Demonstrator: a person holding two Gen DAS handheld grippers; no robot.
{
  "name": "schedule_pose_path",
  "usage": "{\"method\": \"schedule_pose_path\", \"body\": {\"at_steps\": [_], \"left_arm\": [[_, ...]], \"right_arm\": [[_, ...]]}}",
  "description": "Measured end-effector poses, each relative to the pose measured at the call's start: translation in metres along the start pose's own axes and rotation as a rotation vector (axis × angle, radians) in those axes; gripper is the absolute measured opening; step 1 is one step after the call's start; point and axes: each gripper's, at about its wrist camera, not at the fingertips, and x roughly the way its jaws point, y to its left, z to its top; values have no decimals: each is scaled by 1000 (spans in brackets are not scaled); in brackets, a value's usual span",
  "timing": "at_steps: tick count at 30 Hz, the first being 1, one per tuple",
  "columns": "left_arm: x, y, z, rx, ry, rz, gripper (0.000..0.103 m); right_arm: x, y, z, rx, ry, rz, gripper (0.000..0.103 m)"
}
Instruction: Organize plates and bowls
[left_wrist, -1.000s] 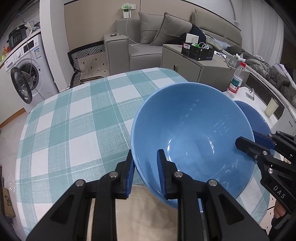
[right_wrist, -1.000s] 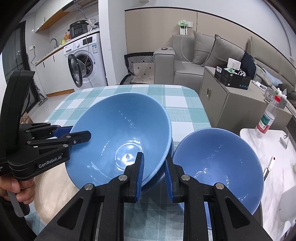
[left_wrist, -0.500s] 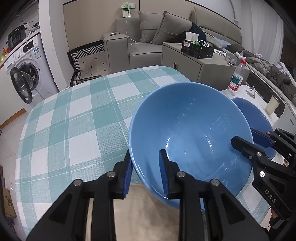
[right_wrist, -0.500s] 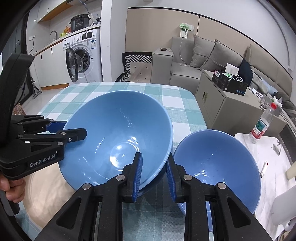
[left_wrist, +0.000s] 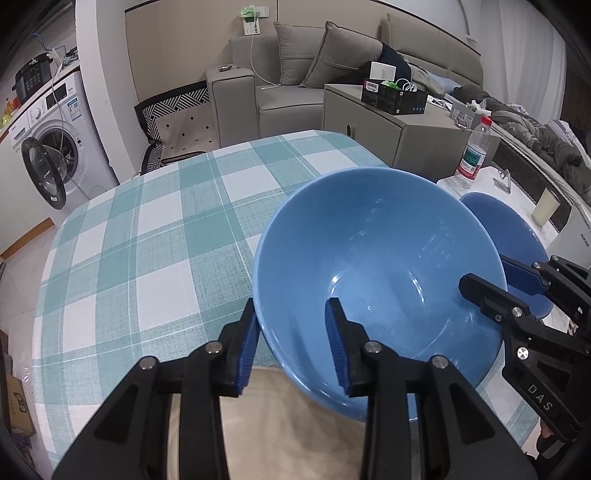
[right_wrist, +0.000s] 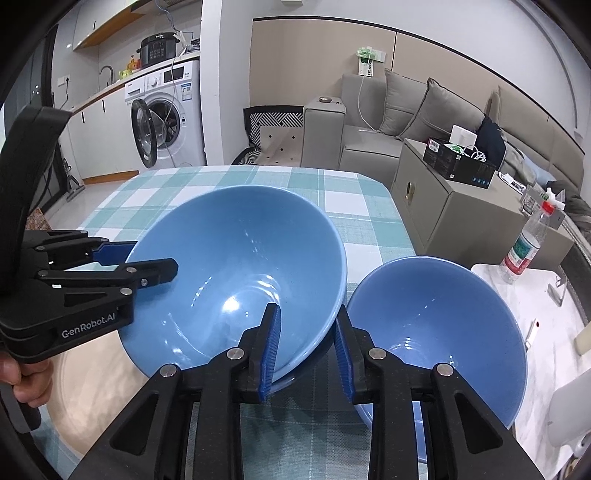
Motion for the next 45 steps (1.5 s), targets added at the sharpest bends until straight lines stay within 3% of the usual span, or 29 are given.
{"method": "schedule_pose_path", "body": {"at_steps": [8, 12, 15, 18, 20, 22, 28, 45], "left_arm": [[-4, 0, 1, -11, 0, -38, 48], [-10, -1, 2, -20, -14, -58, 53], [-15, -3, 2, -21, -14, -75, 56], [-21, -7, 3, -4, -24, -73, 61], [-25, -9, 2, -5, -38, -78, 80], [-30, -11, 2, -14, -56, -86, 87], [-39, -16, 4, -20, -84, -95, 103], [-49, -60, 5, 25, -97, -107, 103]], "right_arm": [[-9, -7, 2, -12, -21, 37, 40], [-22, -11, 3, -8, -61, 85, 54], [-34, -14, 4, -7, -96, 104, 77], [-44, -18, 5, -3, -119, 121, 83], [-51, -22, 5, 10, -132, 115, 89], [-56, -25, 5, 17, -145, 98, 99], [-69, -44, 7, 62, -163, 90, 102], [-95, -104, 4, 172, -186, -15, 102]]}}
